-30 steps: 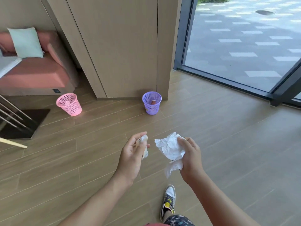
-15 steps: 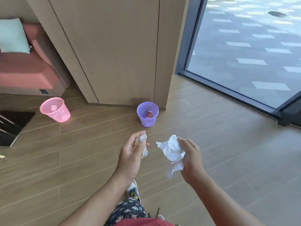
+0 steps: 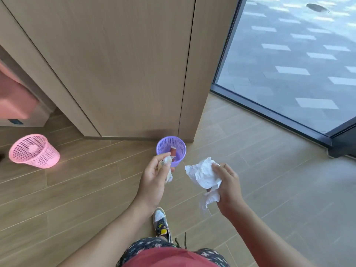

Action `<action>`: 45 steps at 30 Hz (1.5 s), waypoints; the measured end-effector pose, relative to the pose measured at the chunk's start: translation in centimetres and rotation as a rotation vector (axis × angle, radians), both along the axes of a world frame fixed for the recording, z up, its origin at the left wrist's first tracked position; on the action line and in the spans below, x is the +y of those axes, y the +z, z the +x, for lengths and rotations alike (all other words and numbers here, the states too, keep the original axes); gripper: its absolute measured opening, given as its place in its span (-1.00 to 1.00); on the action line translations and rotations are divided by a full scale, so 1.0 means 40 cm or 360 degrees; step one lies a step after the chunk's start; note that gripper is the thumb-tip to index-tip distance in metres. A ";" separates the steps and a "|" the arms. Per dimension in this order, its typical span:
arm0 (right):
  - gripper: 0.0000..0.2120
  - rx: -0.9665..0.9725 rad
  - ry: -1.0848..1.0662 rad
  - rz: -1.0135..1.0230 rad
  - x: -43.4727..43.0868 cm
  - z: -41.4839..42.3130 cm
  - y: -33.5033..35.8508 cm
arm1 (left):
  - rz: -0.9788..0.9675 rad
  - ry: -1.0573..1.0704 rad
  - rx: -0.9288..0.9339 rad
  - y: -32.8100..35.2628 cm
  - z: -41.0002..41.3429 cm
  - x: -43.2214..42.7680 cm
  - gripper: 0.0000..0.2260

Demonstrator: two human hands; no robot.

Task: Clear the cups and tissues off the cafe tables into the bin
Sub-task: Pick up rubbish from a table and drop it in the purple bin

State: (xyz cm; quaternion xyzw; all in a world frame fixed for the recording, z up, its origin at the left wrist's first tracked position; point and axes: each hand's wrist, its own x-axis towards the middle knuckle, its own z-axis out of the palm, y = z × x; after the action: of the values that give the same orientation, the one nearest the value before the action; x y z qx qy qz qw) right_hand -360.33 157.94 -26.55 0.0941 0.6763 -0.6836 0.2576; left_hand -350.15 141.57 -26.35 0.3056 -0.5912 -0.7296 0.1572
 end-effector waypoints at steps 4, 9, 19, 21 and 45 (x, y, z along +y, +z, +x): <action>-0.87 -0.0081 -0.0120 -0.0010 -0.134 -0.104 -0.014 | 0.0010 -0.0039 -0.0032 -0.008 -0.112 -0.145 -0.83; -0.88 -0.0181 -0.0227 -0.0054 -0.219 -0.202 -0.048 | 0.0016 -0.0049 -0.0084 -0.038 -0.205 -0.261 -0.84; -0.81 -0.0352 -0.0327 0.0025 -0.325 -0.392 -0.210 | 0.0086 0.0045 -0.0214 -0.161 -0.370 -0.377 -0.85; -0.84 -0.0346 -0.0311 0.0050 -0.350 -0.439 -0.262 | 0.0096 0.0063 -0.0248 -0.203 -0.416 -0.395 -0.85; -0.95 -0.0490 0.0018 0.0494 -0.599 -0.843 -1.118 | 0.0224 0.0240 -0.0756 -1.128 -0.764 -0.564 -0.79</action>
State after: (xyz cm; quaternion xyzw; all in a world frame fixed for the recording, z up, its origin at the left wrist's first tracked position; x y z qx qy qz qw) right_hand -394.06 133.96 -71.27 0.2322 0.7266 -0.5474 0.3441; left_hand -380.71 119.00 -71.48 0.5217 -0.5350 -0.6630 0.0462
